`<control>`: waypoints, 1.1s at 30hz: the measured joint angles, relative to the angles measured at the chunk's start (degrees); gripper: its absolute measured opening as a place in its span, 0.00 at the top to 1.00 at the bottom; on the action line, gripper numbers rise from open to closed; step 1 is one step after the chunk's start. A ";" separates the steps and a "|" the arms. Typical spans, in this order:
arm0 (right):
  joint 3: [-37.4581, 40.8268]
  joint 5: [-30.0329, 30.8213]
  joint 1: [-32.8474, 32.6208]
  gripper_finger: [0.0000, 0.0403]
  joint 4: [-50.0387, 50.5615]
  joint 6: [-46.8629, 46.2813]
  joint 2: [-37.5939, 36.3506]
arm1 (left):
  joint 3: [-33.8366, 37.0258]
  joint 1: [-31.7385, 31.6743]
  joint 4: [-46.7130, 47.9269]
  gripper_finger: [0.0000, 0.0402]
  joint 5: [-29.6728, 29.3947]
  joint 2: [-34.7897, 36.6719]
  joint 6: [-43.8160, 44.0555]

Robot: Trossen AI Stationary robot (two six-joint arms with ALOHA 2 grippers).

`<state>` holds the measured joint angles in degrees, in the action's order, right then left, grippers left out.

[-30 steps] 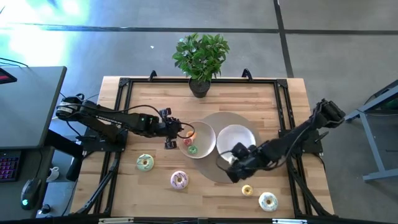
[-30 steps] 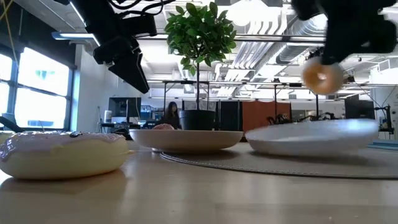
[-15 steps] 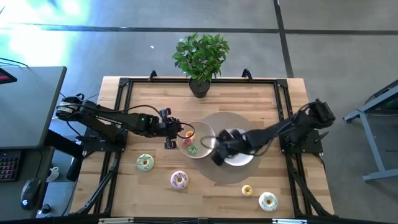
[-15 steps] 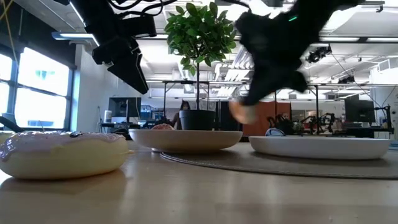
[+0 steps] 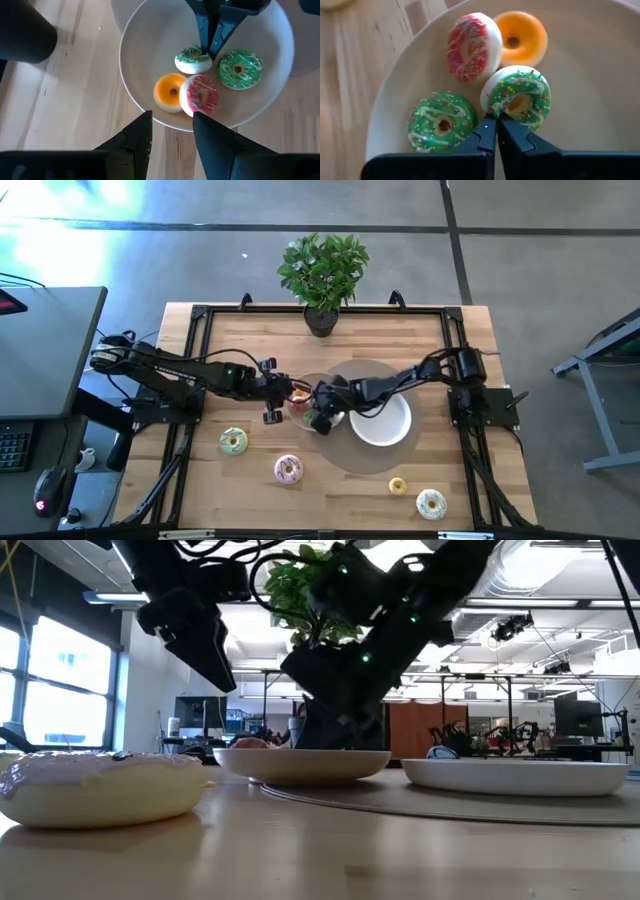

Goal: Pick & Place donuts
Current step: Put the small green donut into the left white plate, then put the small yellow donut into the left white plate

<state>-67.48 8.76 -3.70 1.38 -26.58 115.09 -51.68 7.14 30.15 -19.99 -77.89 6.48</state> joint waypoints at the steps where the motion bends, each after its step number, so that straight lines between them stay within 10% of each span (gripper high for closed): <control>1: -0.80 0.70 -0.01 0.97 1.35 1.31 0.00 | 0.00 0.00 0.00 0.66 -0.02 0.00 0.46; 10: -11.87 9.29 -0.05 0.92 27.17 5.46 -1.55 | 0.00 0.00 0.01 0.66 1.32 0.00 1.70; 22: -10.79 7.07 -0.56 0.81 31.07 6.02 -2.37 | 0.00 0.00 -0.09 0.66 1.45 0.00 1.26; 33: -15.71 -13.23 -9.93 0.72 59.66 -10.63 -7.48 | 0.00 0.02 -0.24 0.66 1.67 0.00 1.48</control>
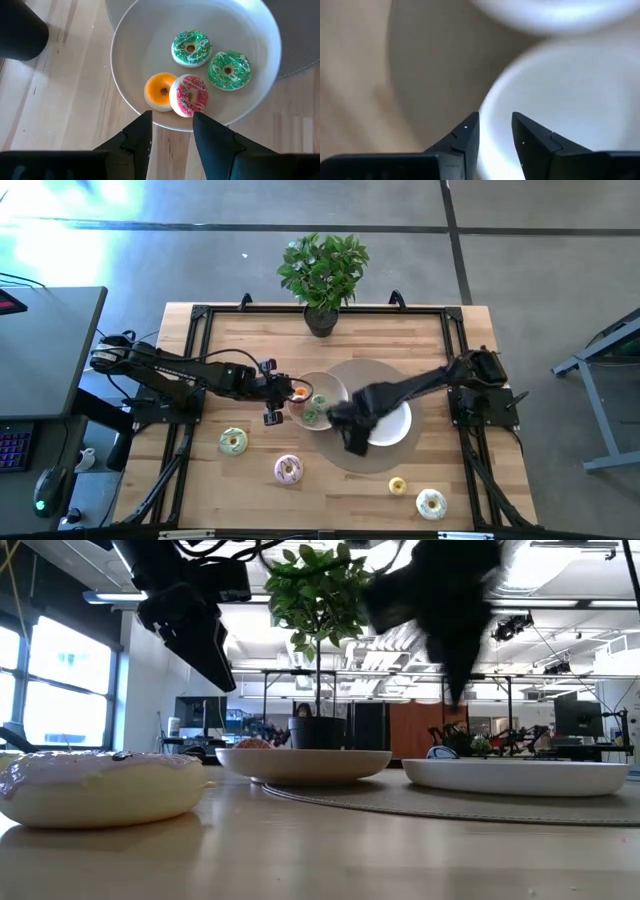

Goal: Pick & Place donuts
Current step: Put the small yellow donut into the left white plate

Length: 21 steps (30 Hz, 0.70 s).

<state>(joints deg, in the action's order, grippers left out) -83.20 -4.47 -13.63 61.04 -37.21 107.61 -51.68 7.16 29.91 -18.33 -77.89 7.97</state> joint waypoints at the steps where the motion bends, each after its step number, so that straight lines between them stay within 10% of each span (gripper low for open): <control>1: 0.08 -2.08 -1.52 0.72 1.54 -3.73 -0.13 | 0.00 0.00 -0.03 0.66 0.01 0.00 0.00; 12: 9.75 -17.59 -15.30 0.71 -3.10 -27.58 -0.15 | 0.00 0.00 -0.16 0.66 0.08 0.00 -0.07; 21: 16.97 -18.10 -16.09 0.71 -12.66 -37.80 -0.13 | 0.00 -0.02 -5.18 0.66 0.26 0.00 -6.02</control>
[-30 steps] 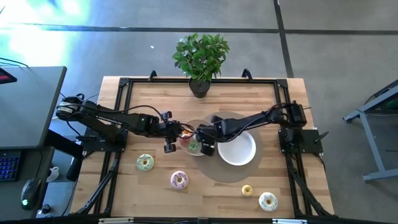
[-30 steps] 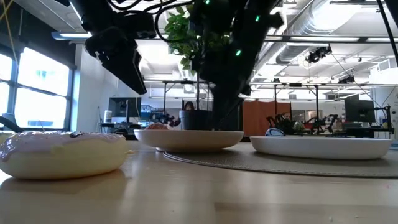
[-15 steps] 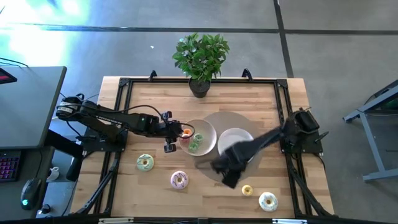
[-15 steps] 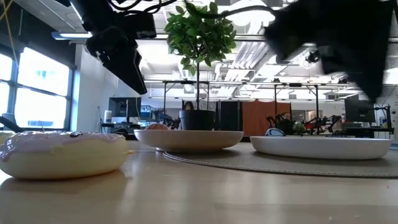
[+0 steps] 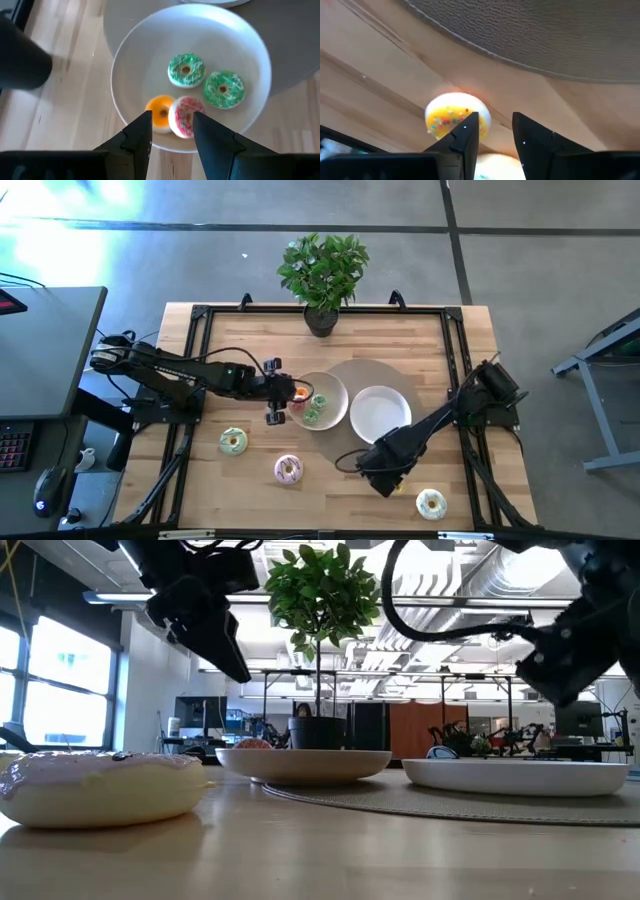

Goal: Pick & Place donuts
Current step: Put the small yellow donut into the left white plate

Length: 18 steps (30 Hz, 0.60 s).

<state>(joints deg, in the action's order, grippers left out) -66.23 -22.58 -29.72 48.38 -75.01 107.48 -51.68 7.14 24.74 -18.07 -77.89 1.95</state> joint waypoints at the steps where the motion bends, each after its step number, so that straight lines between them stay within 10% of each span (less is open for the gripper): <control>1: 0.99 -0.46 -0.08 0.71 -1.93 -1.21 -0.04 | 0.00 0.00 -0.25 0.66 0.48 0.00 -0.45; 13: 4.19 1.12 -1.00 0.73 -7.31 0.41 -0.19 | 0.00 0.00 -0.76 0.66 3.26 0.00 -1.51; 18: 4.21 2.44 -1.05 0.88 -9.10 1.85 -0.20 | 0.00 0.00 -0.69 0.66 3.26 0.00 -0.17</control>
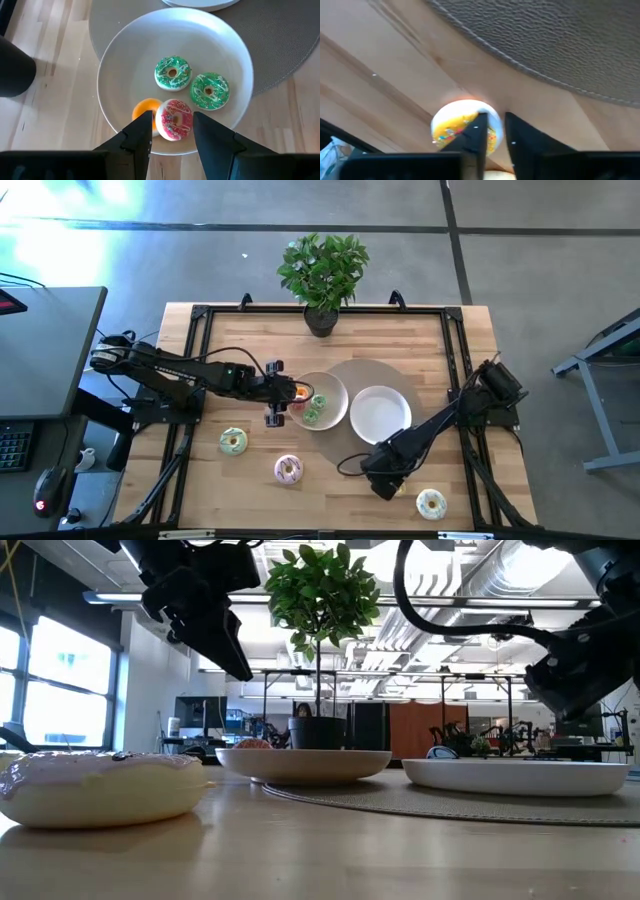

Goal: Pick & Place donuts
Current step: Put the small yellow donut into the left white plate

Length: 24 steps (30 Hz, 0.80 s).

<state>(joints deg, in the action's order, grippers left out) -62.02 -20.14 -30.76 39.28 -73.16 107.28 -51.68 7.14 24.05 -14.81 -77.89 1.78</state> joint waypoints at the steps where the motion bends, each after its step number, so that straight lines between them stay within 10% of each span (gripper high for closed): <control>1: 0.00 0.17 0.00 0.93 -0.08 0.02 0.00 | 0.00 0.00 0.02 0.66 0.00 0.00 0.02; 24: -2.40 14.29 1.74 1.00 2.16 5.45 -7.65 | 0.00 0.00 0.05 0.66 -0.57 0.00 0.17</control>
<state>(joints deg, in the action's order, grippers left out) -64.42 -5.85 -29.03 41.44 -67.71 99.63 -51.68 7.14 24.10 -15.38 -77.89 1.96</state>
